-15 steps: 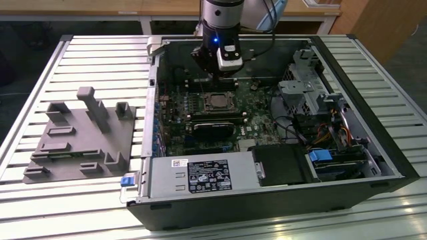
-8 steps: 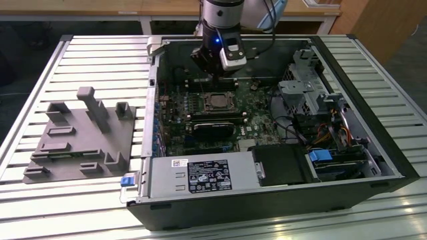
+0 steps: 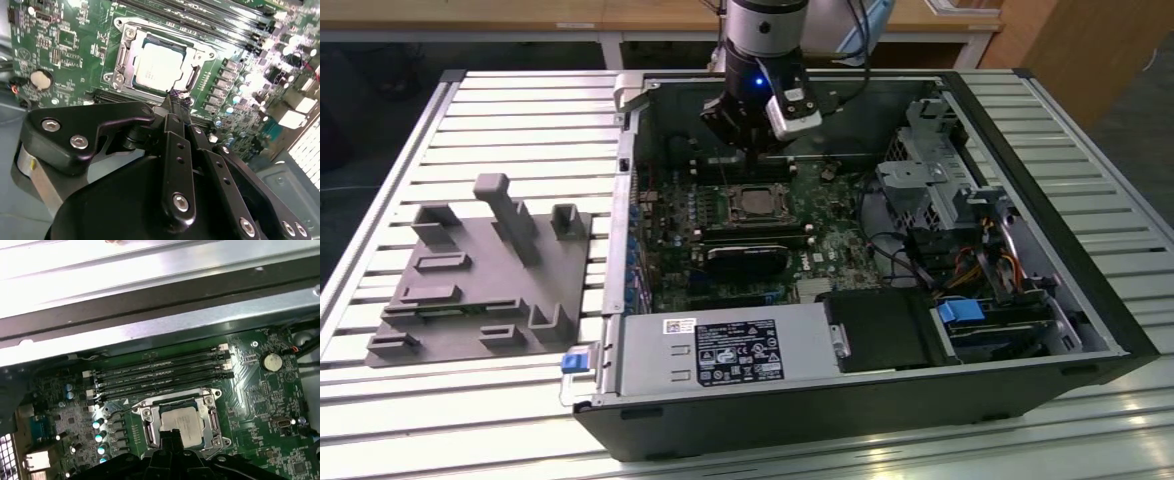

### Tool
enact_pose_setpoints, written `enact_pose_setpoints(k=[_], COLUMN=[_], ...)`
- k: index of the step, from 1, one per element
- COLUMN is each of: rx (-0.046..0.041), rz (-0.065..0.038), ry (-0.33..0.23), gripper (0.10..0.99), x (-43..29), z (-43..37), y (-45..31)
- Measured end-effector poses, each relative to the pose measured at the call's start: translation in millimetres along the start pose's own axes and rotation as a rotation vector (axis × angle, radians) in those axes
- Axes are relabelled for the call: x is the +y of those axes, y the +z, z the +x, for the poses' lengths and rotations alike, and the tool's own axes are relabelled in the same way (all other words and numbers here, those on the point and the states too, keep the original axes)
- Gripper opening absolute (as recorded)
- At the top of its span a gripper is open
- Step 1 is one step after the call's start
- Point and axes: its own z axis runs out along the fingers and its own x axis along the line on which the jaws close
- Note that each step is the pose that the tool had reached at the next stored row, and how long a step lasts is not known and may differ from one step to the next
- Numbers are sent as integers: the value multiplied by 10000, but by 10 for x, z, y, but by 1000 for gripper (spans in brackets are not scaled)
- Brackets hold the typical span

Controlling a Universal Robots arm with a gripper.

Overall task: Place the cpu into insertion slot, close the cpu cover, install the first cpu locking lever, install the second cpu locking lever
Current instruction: 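Install the first cpu locking lever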

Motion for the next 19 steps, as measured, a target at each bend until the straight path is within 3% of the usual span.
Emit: enact_pose_setpoints(k=[5, 13, 19], rx=[27, -49, -40], rz=[9, -69, -93], ry=[-820, -971, -1429], gripper=[106, 106, 106], x=[0, -26, -33], z=[0, 124, 151], y=[9, 25, 29])
